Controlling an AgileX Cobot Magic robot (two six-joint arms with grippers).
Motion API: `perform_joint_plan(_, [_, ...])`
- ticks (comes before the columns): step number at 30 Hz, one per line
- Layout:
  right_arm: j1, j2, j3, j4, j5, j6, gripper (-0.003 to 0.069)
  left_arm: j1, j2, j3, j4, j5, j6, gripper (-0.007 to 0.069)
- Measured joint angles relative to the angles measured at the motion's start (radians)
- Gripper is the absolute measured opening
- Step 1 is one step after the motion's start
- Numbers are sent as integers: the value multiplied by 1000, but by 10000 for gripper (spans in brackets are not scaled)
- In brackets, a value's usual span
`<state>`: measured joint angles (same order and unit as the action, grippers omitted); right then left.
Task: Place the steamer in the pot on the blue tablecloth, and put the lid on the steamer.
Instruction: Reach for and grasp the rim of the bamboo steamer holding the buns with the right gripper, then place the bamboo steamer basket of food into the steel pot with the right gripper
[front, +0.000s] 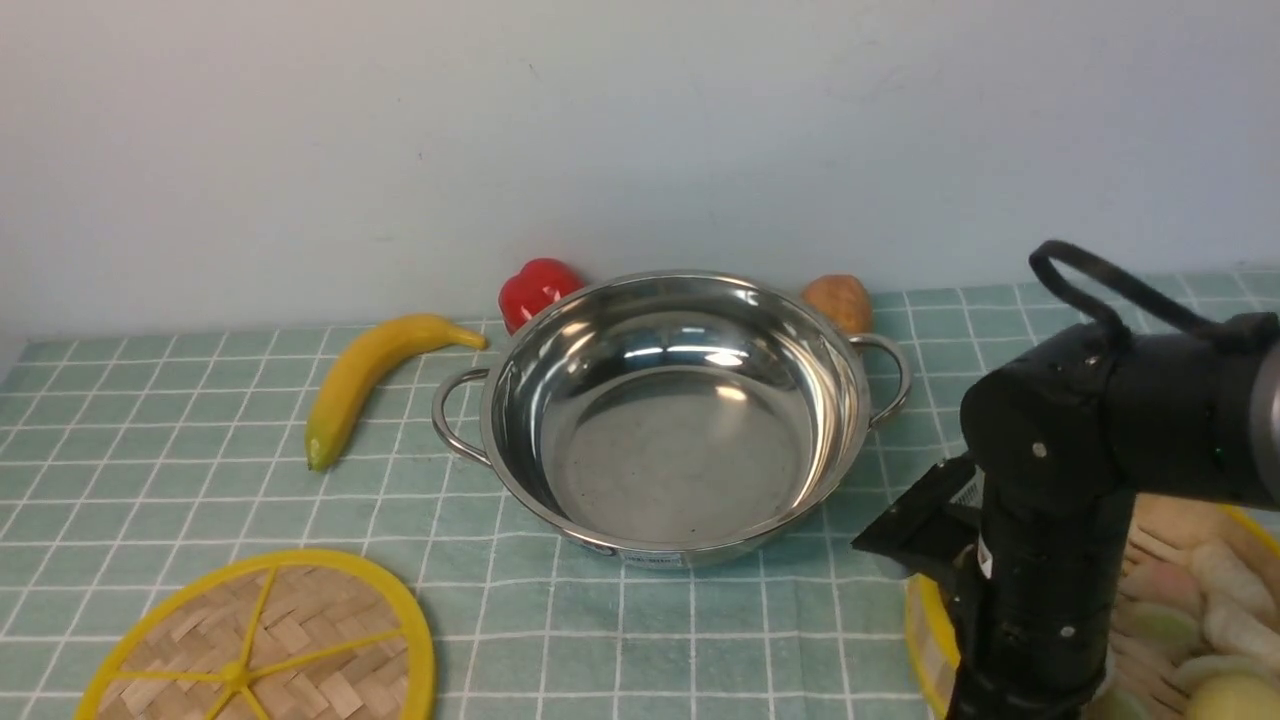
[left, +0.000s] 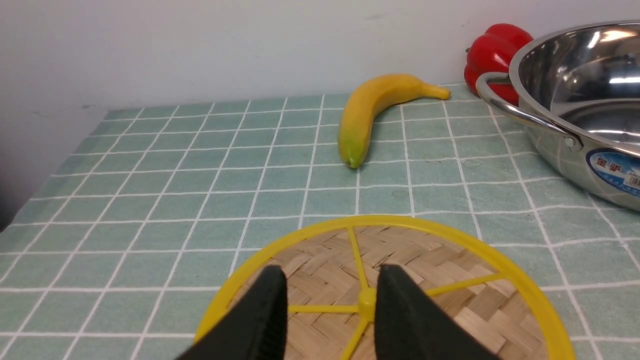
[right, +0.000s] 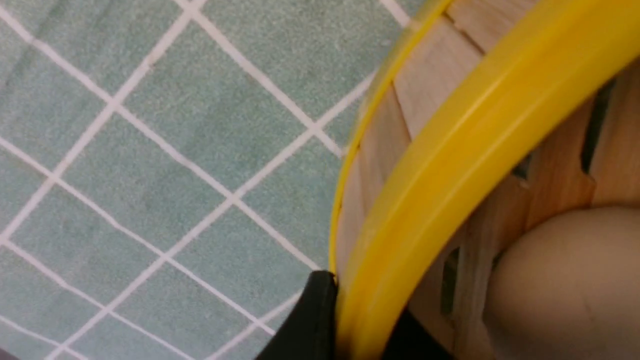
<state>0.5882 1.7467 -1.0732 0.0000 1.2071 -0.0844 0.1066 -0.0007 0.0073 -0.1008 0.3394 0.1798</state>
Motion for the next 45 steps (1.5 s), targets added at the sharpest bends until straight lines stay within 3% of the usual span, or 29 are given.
perform_joint_plan(6, [0,-124,-111,-117,9,-1,58,0,0,0,0,0,0,243])
perform_joint_plan(14, [0,-151,-251,-142,36,-11,57,0,0,0,0,0,0,243])
perform_joint_plan(24, [25,43,-602,-96,48,-169,57,0,0,0,0,0,0,243])
perform_joint_plan(32, [172,300,-893,-129,47,-299,57,0,0,0,0,0,0,243])
perform_joint_plan(38, [236,422,-926,-220,40,-320,57,0,0,0,0,0,0,243])
perform_joint_plan(45, [235,484,-926,-221,49,-320,57,0,0,0,0,0,0,243])
